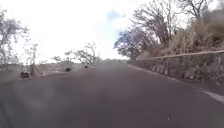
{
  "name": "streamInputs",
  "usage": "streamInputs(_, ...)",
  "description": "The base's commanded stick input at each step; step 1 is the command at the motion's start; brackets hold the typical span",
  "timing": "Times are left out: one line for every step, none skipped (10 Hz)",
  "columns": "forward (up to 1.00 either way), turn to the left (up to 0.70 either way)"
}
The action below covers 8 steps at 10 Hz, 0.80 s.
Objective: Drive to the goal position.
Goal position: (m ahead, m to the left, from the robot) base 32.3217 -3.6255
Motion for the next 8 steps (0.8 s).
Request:
streamInputs(0.7, 0.0)
streamInputs(0.7, 0.0)
streamInputs(0.7, 0.0)
streamInputs(0.7, 0.01)
streamInputs(0.7, 0.01)
streamInputs(0.7, 0.02)
streamInputs(0.7, 0.01)
streamInputs(0.7, 0.0)
